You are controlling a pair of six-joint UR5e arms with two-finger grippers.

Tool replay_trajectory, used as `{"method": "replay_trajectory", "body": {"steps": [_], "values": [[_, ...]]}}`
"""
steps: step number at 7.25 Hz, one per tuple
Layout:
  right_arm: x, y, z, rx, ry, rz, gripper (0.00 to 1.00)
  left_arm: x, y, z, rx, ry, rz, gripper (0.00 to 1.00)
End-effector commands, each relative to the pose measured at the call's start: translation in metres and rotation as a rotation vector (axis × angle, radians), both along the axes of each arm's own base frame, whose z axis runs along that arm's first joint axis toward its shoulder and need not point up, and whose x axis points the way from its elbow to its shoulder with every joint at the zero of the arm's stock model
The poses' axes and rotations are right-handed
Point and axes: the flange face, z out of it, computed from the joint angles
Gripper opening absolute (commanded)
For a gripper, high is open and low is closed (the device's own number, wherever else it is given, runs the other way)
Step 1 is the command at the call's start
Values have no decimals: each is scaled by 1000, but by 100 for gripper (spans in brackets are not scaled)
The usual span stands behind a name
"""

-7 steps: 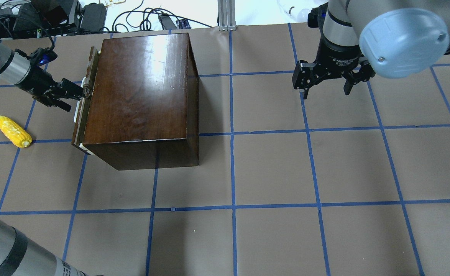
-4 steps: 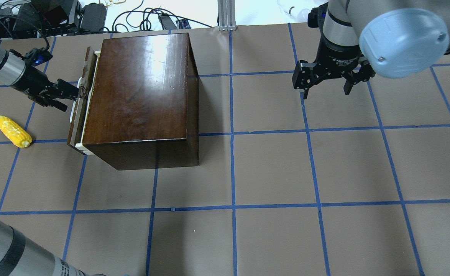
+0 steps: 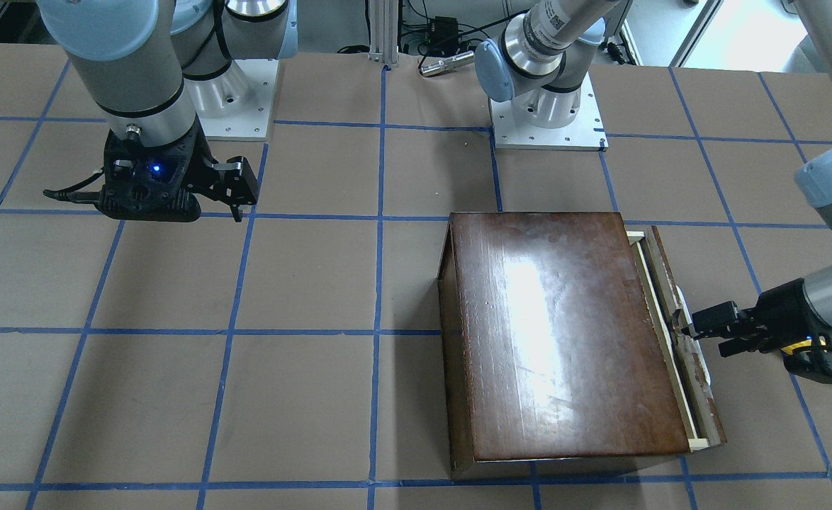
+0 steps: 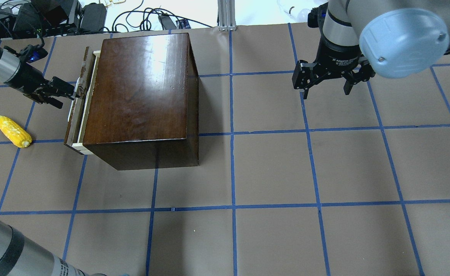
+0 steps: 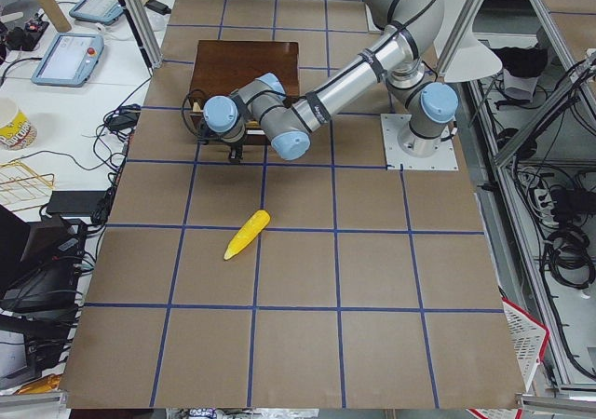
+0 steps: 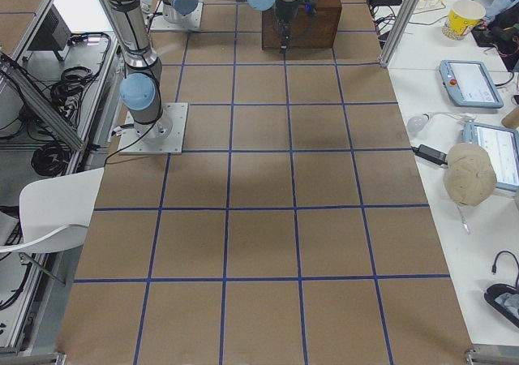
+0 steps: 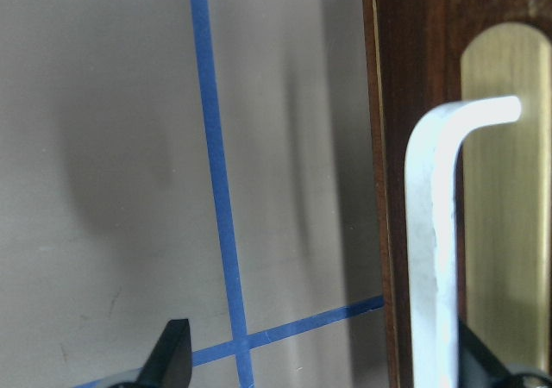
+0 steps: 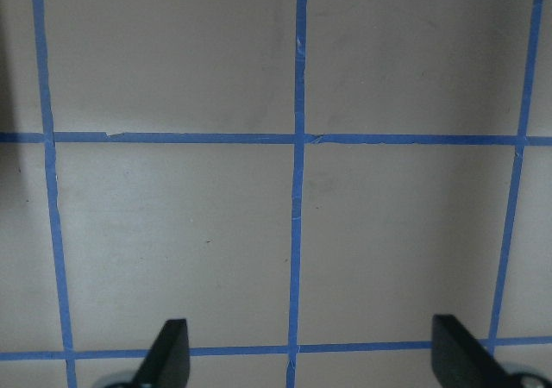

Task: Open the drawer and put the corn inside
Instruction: 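Pull the drawer outward from the cabinet with the left gripper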

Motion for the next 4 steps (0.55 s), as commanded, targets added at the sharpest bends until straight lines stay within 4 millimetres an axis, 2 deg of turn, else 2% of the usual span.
{"method": "replay_trajectory", "body": {"steps": [1,4], "values": [[0,0,0,0,0,0,100,3,0,-2,-3,-13,-23,100],[0,0,0,0,0,0,100,22,-1,1,-10,-20,-2,100]]}}
